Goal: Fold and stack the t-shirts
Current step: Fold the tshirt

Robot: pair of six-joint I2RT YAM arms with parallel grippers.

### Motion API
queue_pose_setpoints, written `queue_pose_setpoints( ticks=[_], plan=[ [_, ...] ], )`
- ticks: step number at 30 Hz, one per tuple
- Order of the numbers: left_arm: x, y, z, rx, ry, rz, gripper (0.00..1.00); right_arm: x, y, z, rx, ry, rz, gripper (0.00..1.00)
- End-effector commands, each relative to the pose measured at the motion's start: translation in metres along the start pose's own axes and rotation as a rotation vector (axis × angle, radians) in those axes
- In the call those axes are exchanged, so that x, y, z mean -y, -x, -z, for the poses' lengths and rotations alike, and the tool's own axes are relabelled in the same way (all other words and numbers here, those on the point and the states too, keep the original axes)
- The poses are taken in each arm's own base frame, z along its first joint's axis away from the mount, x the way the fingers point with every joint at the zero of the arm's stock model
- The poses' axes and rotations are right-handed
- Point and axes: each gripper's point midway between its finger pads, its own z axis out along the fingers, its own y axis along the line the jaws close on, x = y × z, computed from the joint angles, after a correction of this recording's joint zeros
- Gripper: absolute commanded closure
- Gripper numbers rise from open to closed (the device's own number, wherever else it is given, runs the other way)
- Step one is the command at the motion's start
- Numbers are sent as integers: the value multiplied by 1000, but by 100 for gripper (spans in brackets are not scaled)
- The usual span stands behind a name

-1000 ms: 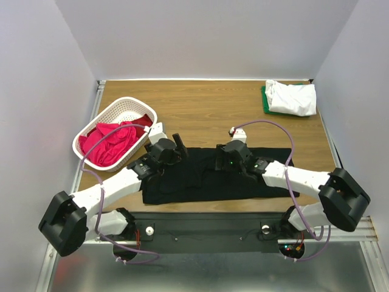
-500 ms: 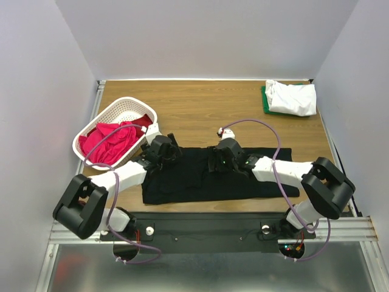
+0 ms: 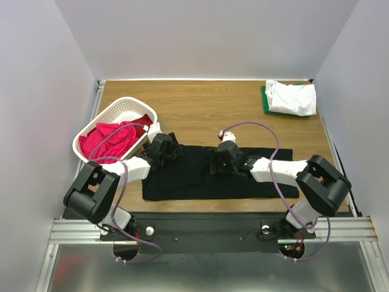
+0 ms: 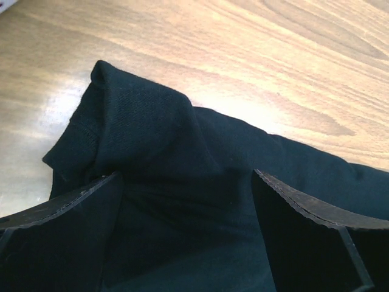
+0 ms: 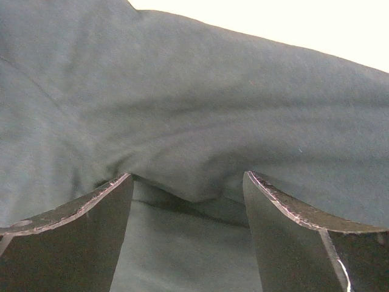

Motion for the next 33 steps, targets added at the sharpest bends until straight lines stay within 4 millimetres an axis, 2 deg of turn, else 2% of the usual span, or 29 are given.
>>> queue_pose_setpoints(
  ticks=[1,4,7,11,16,19,23,26,30,33],
  plan=[
    [15,7,-12,-20,-22,-42,2,13,-1,-3,32,-66,-34,21],
    [29,15,-23,-18,-36,-61,1,20,-11,-3,8,-90,-46,21],
    [45,22,-42,-30,-45,-87,1,23,-20,-2,-19,-96,-63,21],
    [67,38,-65,-11,-57,-98,2,18,-26,1,-45,-64,-87,21],
    [77,58,-85,11,-36,-125,2,10,-28,4,-65,-24,-93,21],
    [84,77,-84,42,-26,-133,2,7,-7,14,-3,-15,-98,21],
    [103,123,-62,141,-44,-139,1,15,19,36,77,-49,-85,20],
    [115,146,-53,189,-62,-144,1,20,36,49,129,-76,-76,19],
    [118,157,-62,199,-37,-172,2,30,37,52,143,-119,-66,18],
    [111,154,-78,180,10,-206,11,36,31,49,129,-140,-66,18]
  ],
)
